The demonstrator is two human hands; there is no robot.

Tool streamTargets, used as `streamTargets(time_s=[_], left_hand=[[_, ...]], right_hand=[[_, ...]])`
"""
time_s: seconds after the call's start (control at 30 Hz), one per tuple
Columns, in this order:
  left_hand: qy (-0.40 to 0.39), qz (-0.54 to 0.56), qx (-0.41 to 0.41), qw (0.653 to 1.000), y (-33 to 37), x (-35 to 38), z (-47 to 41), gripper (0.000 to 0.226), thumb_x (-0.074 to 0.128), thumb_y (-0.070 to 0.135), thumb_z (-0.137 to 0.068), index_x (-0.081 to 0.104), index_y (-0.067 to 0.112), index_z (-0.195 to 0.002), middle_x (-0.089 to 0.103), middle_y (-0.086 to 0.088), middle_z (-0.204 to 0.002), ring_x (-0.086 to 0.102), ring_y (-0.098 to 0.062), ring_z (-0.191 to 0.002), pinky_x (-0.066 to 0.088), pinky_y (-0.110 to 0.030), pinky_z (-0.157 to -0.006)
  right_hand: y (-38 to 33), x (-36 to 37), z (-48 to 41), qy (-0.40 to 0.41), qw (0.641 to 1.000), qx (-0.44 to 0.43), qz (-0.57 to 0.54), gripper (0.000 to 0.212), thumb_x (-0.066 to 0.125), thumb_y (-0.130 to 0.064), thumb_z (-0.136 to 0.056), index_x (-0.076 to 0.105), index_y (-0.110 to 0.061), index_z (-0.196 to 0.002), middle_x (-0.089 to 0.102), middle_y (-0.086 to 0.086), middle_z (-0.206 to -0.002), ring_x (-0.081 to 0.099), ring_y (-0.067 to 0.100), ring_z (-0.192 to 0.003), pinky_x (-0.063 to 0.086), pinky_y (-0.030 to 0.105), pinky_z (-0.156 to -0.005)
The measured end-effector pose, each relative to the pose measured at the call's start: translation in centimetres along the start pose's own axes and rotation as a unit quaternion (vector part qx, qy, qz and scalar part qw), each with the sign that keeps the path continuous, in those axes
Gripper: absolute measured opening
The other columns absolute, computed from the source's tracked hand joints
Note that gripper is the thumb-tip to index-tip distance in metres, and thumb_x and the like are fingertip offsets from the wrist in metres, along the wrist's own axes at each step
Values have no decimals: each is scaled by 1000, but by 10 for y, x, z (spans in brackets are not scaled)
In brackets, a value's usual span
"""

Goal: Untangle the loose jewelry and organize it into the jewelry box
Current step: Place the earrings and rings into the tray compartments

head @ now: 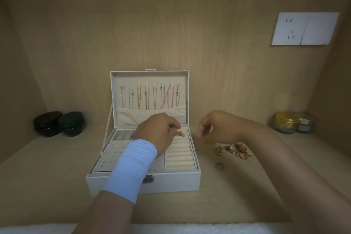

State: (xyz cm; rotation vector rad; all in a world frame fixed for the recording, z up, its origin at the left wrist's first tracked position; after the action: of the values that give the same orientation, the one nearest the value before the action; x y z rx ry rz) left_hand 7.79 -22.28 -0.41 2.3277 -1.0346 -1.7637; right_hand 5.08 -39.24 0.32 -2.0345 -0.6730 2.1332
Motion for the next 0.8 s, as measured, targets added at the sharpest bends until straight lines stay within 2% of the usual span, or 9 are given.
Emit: streamTargets(time_s=[0.07,0.13,0.2,0.27,0.43,0.57,0.63,0.7,0.8], left_hand=[[34,5,39,999,15,-5,3,19,58,26,-92,69,38,-102,60,20,-100,53,-5,-91,48,-28,-85],[36,11,63,997,30,-4,6,19,57,28,-91,69,38,-101,62,21,-99,52,-3,-87,48,-27,-83],[17,15,71,997,41,2,10,17,57,31,-90,69,37,-100,64,20,-98,54,-4,-85,49,-29,-84],[2,20,78,997,45,8,15,16,58,32,-89,70,37,-98,63,20,-94,56,-4,-83,51,-32,-85],[-9,64,61,996,39,8,24,13,62,29,-88,73,34,-93,64,19,-88,57,3,-80,50,-27,-85],[-6,107,38,993,34,5,26,13,65,26,-88,73,35,-94,66,21,-87,57,6,-81,45,-13,-82],[-3,143,15,990,28,3,25,13,67,27,-87,74,36,-93,67,23,-84,58,4,-80,43,-10,-77],[6,177,1,984,22,-1,23,12,69,29,-86,73,37,-92,69,21,-84,61,0,-80,47,-15,-78],[16,260,-28,965,15,-10,23,11,74,26,-83,74,32,-92,73,15,-85,64,0,-80,51,-21,-83]], right_hand=[[16,8,6,-94,992,66,44,12,78,-20,-75,76,-29,-82,75,-7,-84,65,9,-72,56,31,-72],[25,19,11,-155,978,109,83,25,86,-27,-64,77,-31,-88,76,0,-93,63,13,-70,58,36,-73],[26,28,15,-199,964,128,118,37,89,-32,-63,76,-30,-98,76,1,-98,62,12,-66,56,31,-67],[24,31,17,-209,958,137,138,37,88,-30,-68,76,-26,-103,73,-3,-87,62,13,-62,49,22,-57],[25,34,14,-184,963,153,124,31,88,-29,-67,78,-16,-93,64,-6,-56,63,15,-60,47,22,-53],[24,30,14,-153,975,134,83,26,87,-28,-69,78,-12,-88,71,1,-65,64,16,-59,46,22,-56],[21,18,11,-91,989,115,16,12,81,-19,-73,78,-13,-84,73,6,-68,60,19,-53,47,24,-53],[11,1,7,5,994,71,-80,5,73,-8,-80,76,-12,-80,73,9,-66,57,16,-46,45,22,-45],[-13,-13,3,84,968,-15,-235,5,76,-5,-83,76,-10,-82,73,12,-72,67,16,-60,49,23,-44]])
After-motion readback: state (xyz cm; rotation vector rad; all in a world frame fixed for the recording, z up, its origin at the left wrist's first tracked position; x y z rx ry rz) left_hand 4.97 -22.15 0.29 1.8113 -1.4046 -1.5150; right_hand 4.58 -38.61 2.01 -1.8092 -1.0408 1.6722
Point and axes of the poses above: each hand's wrist, its own z-axis away from the middle knuckle, its own x-axis out of the palm, y = z × x, the point moved 7 cm from there along -z, towards the middle knuckle
